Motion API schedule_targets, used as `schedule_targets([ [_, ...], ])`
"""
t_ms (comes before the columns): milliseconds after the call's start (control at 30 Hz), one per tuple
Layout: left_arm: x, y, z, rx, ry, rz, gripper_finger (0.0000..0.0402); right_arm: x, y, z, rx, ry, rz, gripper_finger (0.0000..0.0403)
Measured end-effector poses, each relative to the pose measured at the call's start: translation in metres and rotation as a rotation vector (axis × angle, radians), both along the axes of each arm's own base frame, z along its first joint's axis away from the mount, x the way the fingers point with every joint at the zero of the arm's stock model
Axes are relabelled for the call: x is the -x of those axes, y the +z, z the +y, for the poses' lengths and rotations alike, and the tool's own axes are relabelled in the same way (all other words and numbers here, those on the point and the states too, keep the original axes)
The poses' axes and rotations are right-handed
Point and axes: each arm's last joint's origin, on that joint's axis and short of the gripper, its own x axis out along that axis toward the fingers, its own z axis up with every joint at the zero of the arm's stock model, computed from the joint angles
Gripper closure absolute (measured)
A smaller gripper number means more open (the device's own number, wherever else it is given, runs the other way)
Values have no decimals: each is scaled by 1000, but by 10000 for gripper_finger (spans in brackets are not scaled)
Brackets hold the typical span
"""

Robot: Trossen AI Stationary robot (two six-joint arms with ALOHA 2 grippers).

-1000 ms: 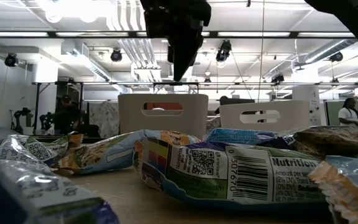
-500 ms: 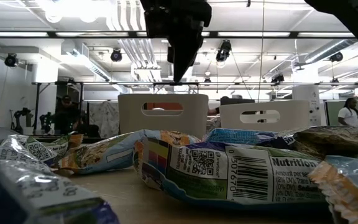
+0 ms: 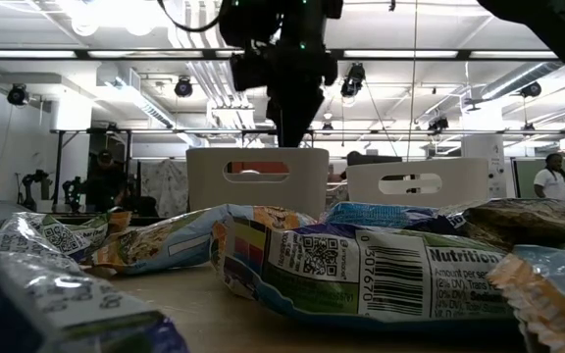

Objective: Pick and place Granola Bars by type
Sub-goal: Put the red granola bar into the gray bin

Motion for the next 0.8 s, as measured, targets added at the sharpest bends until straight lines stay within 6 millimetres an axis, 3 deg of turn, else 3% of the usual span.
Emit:
schedule_targets([
  [800,0,0,0,0,-1,0,401,5,-46,-17,-1,-47,32,198],
])
